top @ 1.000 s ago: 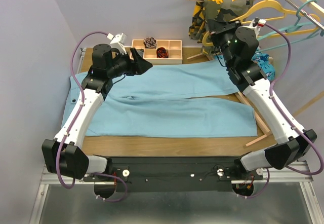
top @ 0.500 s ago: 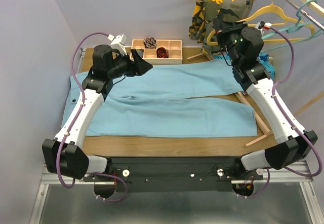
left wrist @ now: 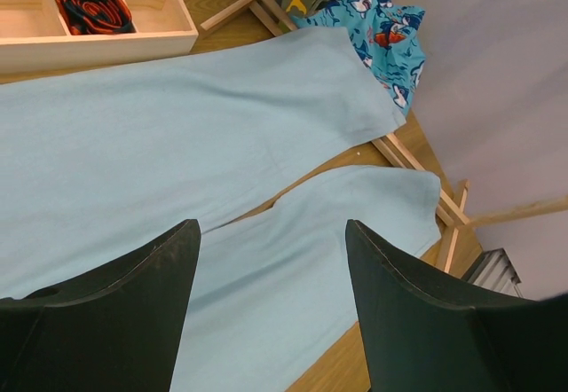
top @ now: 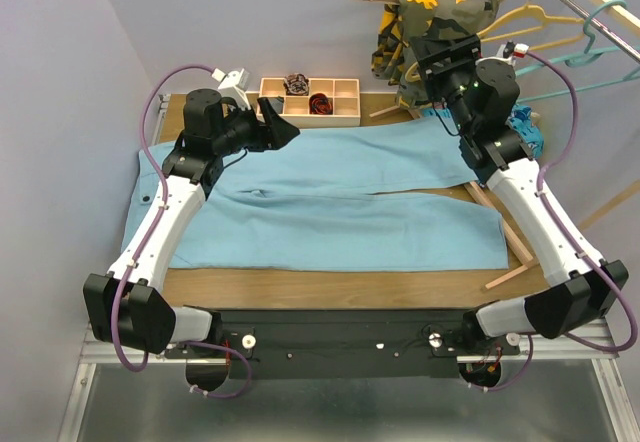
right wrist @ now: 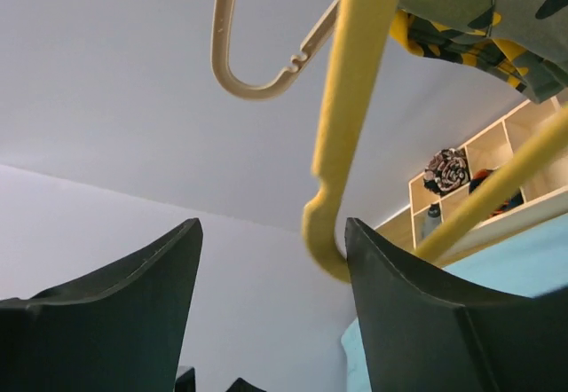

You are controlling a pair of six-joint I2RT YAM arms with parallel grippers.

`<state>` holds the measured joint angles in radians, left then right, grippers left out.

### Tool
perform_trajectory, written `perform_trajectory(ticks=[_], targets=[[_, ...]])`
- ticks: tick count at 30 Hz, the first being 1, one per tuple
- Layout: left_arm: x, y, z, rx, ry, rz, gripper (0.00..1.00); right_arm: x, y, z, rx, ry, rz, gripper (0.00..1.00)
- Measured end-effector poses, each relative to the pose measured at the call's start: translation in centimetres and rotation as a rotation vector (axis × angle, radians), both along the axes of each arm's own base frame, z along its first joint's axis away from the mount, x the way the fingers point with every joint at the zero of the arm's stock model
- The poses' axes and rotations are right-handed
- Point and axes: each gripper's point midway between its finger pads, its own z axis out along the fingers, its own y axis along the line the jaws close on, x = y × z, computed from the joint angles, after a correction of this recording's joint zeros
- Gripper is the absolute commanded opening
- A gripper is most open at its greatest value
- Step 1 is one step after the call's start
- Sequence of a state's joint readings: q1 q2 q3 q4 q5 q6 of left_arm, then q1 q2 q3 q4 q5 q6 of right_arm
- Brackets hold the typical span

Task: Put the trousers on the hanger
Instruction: Place the hanger at the clothesline.

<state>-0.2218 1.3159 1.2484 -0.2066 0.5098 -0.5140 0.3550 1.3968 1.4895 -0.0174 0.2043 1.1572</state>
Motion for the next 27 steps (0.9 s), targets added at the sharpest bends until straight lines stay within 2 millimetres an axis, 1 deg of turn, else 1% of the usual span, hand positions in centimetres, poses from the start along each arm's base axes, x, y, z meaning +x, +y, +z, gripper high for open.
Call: perform_trajectory(ticks=[3,7,10,15,20,22,27], targets=[[0.1,0.1,-0.2,0.005,0.004,0.007,0.75,-0.4,0.1,0.2,-0.023,-0.011,0.011,0.88],[0.3,0.4,-0.3,0.018,-0.002,0.026,0.75,-1.3,0.0,1.1,-0.065,-0.042,0.026,0.94],[0.8,0.9,-0.4,0.035,-0.011,0.055,0.76,-1.9,0.3,1.4,-0.116,-0.05,0.047,0.96],[1.3,1.6,-0.5,0.061,-0.027,0.1,0.76,-2.6,1.4,0.9,-0.18,-0.038,0.09,1.0],[1.1,2.0,-0.9,0.077,-0.029,0.117,0.78,-3.6,3.3,0.0,-0.227,-0.016,0.135,1.0],[0.8,2.1,-1.4,0.083,-0.024,0.118,0.79,-4.3,4.0,0.0,-0.246,-0.017,0.142,1.0],[0.5,2.3,-2.6,0.095,-0.003,0.118,0.79,-7.4,5.6,0.9,-0.278,-0.037,0.168,1.0]])
